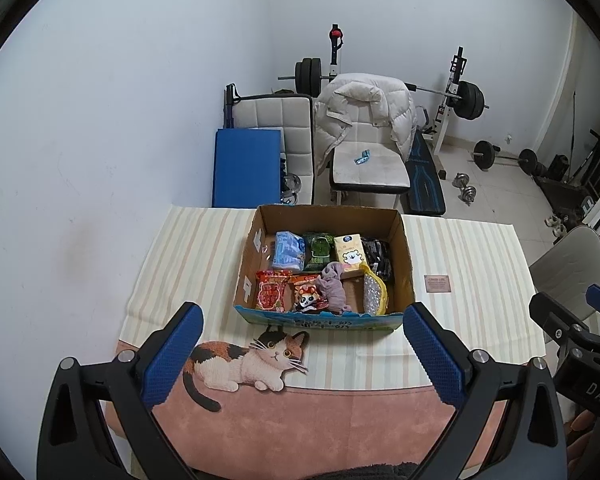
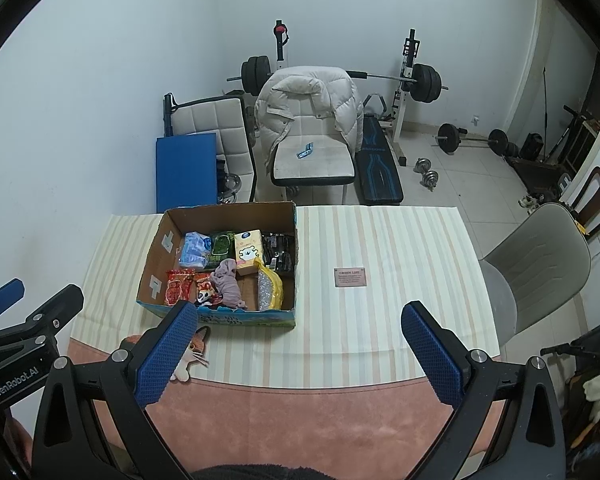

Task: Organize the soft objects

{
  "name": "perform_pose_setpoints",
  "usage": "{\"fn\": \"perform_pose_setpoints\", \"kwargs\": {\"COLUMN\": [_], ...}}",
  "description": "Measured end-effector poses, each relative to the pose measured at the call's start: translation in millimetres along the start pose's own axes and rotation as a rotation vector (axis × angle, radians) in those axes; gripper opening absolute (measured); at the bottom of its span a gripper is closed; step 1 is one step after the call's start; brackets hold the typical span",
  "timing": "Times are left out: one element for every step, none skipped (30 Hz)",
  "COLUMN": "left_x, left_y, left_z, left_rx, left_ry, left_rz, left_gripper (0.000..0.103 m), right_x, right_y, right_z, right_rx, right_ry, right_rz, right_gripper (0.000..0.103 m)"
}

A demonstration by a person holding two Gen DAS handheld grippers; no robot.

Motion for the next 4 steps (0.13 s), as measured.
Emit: {"fn": "perform_pose_setpoints", "kwargs": {"left_x": [-0.5,-1.0,-1.3,-2.3], "left_y": [-0.5,-0.9,-1.1,-1.7], "left_z": [0.3,-0.4,-0.5,-0.9], "left_rx": [-0.001,-0.003,-0.004,-0.003], "left_ry": [-0.001,-0.002,-0.003,-0.006], "left_rz": [-0.001,-0.003,-0.004,-0.004], "left_gripper": [0.103,0.103,0.103,0.103], "right_x": [0.7,1.5,2.5,3.2], "right_y": [0.1,0.0,-0.1,0.8], "right_z": [-0.2,0.0,0.2,0.1], "right_rx": [-0.002,-0.003,-0.003,-0.004], "right_ry": [-0.001,-0.001,0.0,-0.001], "right_rz": [0.001,0.003,0.005,0.006], "right_gripper": [0.103,0.103,0.103,0.103]}}
Point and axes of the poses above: each gripper's, at about its wrist camera, not at the fingertips, and z roughly the way its jaws point, x to its left, y to its top, the point moved 10 cm from there along z, roughly the way its jaws point, and after that the axes turned 14 degrees about z, right-handed, at the moved point
